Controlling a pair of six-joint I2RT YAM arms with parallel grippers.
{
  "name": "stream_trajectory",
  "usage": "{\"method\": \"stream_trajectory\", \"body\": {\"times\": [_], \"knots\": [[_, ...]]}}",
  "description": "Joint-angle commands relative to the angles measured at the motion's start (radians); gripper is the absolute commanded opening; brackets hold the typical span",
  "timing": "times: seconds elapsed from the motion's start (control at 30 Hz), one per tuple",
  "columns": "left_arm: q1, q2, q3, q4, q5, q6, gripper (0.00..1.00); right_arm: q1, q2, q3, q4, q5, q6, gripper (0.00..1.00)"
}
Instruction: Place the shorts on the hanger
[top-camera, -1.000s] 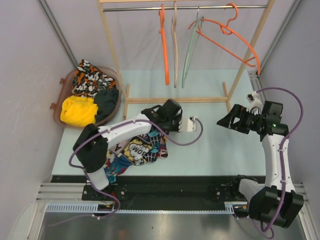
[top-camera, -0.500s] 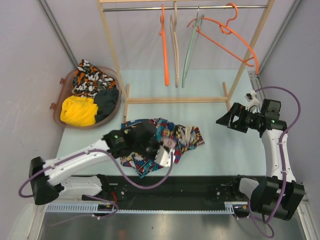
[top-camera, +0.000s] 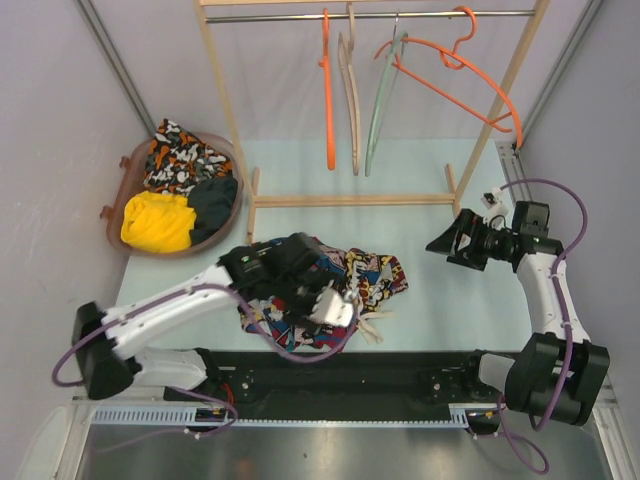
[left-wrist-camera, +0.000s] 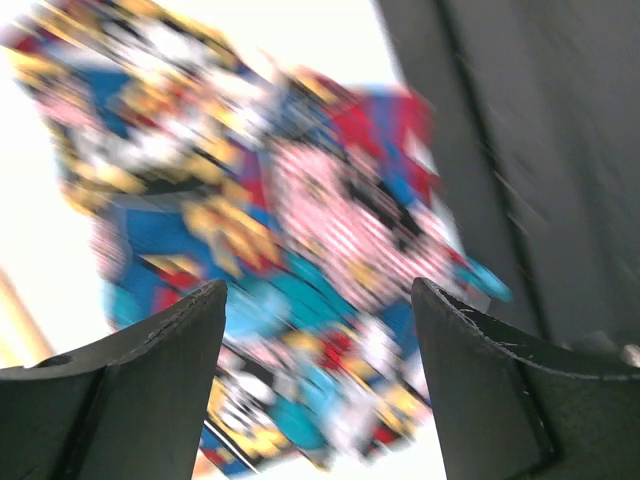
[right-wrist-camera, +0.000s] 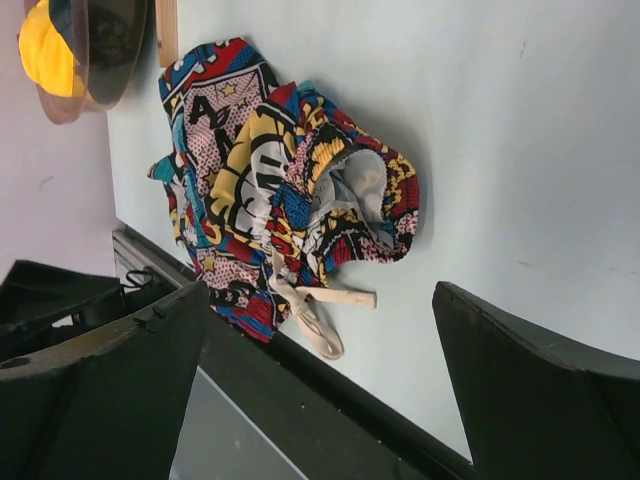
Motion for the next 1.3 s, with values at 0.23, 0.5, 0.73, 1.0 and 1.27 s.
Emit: {"method": "stream_trajectory", "body": {"times": [0.23, 0.5, 0.73, 1.0, 1.27], "knots": [[-0.016, 0.651, 0.622, 0.288, -0.078, -0.243, 0.75, -0.067, -0.121, -0.064, 0.044, 0.028, 0.058, 0.99], [-0.036, 1.007, 0.887, 0.318, -0.323, -0.254, 0.60, -0.162, -0.155, -0.064, 0.046, 0.038, 0.078, 1.00], [-0.036, 1.092, 0.969, 0.162, -0.415, -0.213, 0.42, -0.171, -0.149, -0.067, 0.052, 0.006, 0.062, 0.99], [-0.036, 0.885, 0.718, 0.138, -0.424, -0.170, 0.00, -0.171, -0.131, -0.079, 0.087, -0.026, 0.071, 0.98], [-0.022, 0.871, 0.699, 0.169, -0.406, -0.196, 0.00, -0.171, -0.157, -0.076, 0.077, -0.031, 0.055, 0.97]]}}
